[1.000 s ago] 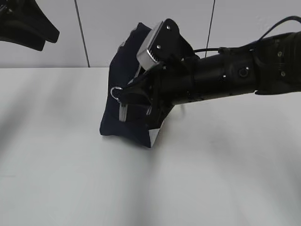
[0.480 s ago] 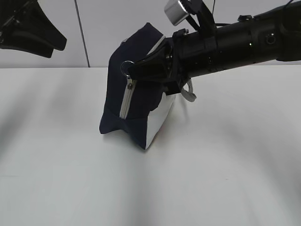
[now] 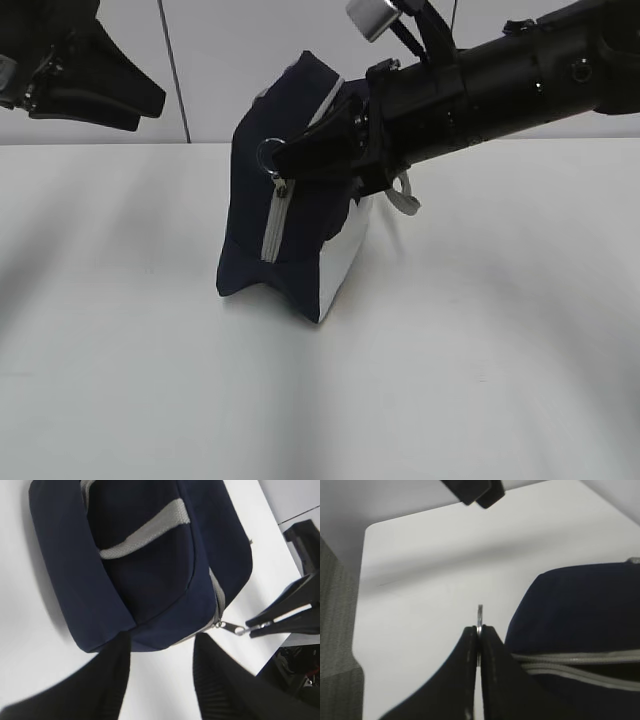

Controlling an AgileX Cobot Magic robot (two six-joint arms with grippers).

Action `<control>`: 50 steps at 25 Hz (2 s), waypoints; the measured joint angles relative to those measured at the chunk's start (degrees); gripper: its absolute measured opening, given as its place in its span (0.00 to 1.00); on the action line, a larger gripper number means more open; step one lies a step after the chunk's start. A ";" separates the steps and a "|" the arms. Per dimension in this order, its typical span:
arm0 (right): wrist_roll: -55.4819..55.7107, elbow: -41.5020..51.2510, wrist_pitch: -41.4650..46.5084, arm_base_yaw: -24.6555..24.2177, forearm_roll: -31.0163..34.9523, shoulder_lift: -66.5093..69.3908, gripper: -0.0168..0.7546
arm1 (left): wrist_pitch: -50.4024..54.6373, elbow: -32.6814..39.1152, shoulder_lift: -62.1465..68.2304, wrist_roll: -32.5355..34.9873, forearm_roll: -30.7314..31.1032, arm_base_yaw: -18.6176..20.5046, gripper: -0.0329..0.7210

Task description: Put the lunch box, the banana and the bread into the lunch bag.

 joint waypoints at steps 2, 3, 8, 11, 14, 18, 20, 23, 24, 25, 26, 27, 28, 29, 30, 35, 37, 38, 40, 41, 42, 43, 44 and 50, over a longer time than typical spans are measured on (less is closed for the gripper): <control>2.53 0.00 -2.46 0.00 -1.65 -0.10 0.00 | -0.28 0.00 0.00 1.61 -1.17 0.00 0.45; 3.49 0.00 -3.51 0.00 -2.17 -0.21 0.00 | -0.35 0.00 0.00 2.08 -1.64 0.00 0.45; 7.86 0.00 -4.97 0.00 -3.83 -2.80 0.00 | -0.49 0.00 0.00 3.63 -3.46 0.00 0.45; 8.37 -0.07 -2.57 0.00 -3.83 -3.35 0.00 | -0.49 0.00 0.00 4.17 -4.04 0.00 0.45; 8.10 -0.07 0.89 0.00 -3.83 -3.48 0.00 | -0.54 0.00 0.00 4.58 -4.30 0.00 0.45; 4.66 -0.07 2.98 0.00 -3.72 -3.48 0.00 | -0.54 0.00 0.00 5.62 -4.83 0.00 0.45; 3.00 -0.07 3.21 0.00 -2.50 -3.48 0.00 | -0.54 0.00 0.00 6.02 -5.01 0.00 0.45; 1.28 -0.07 3.33 0.00 -0.26 -3.48 0.00 | -0.54 0.00 0.12 6.60 -5.07 0.00 0.45; 1.01 -0.07 3.43 0.00 0.13 -3.48 0.00 | -0.48 0.00 0.39 6.90 -5.13 0.00 0.45; 0.89 -0.07 3.43 0.00 0.49 -3.48 0.00 | -0.30 0.00 0.69 7.23 -5.24 0.00 0.45; 0.77 -0.07 3.43 0.00 0.93 -3.48 0.00 | -0.10 0.00 1.11 7.66 -5.24 0.00 0.45; 0.74 -0.07 3.43 0.00 1.23 -3.48 0.00 | 0.09 0.00 1.61 8.10 -5.24 0.00 0.45; 0.65 -0.07 3.56 0.00 1.51 -3.48 0.00 | 0.36 0.00 2.19 8.61 -5.28 0.00 0.45; 0.65 -0.07 4.04 0.00 1.78 -3.48 0.00 | 0.61 0.00 2.50 9.05 -5.28 0.00 0.45; 0.41 -0.07 4.75 0.00 2.25 -3.48 0.00 | 0.91 0.00 2.84 9.62 -5.47 0.00 0.45; -2.19 -0.78 7.18 0.00 5.19 -3.48 0.00 | 1.89 0.00 4.29 11.85 -6.46 0.00 0.45; -2.57 -1.91 8.20 0.00 5.59 -3.48 0.00 | 2.20 0.00 4.96 12.63 -6.66 0.00 0.45; -2.57 -2.57 8.92 0.00 5.67 -3.48 0.00 | 2.29 0.00 5.15 13.27 -7.04 0.00 0.45; -2.64 -3.55 10.12 0.00 5.94 -3.48 0.00 | 2.36 0.00 5.20 14.52 -7.88 0.00 0.45; -2.69 -3.97 10.52 0.00 5.96 -3.48 0.00 | 2.56 0.00 5.20 15.17 -8.68 0.00 0.45; -2.69 -4.22 10.63 0.00 5.96 -3.37 0.00 | 2.65 0.00 5.20 15.70 -9.02 0.00 0.45; -2.69 -4.34 10.64 0.00 6.10 -3.24 0.00 | 2.73 0.00 5.20 16.12 -9.26 0.00 0.45; -2.79 -4.44 10.64 0.00 6.09 -3.02 0.00 | 2.79 0.00 5.20 16.32 -9.43 0.00 0.45; -2.79 -4.57 9.63 0.00 5.99 -2.29 0.00 | 2.96 0.00 6.33 18.75 -9.62 -0.68 0.47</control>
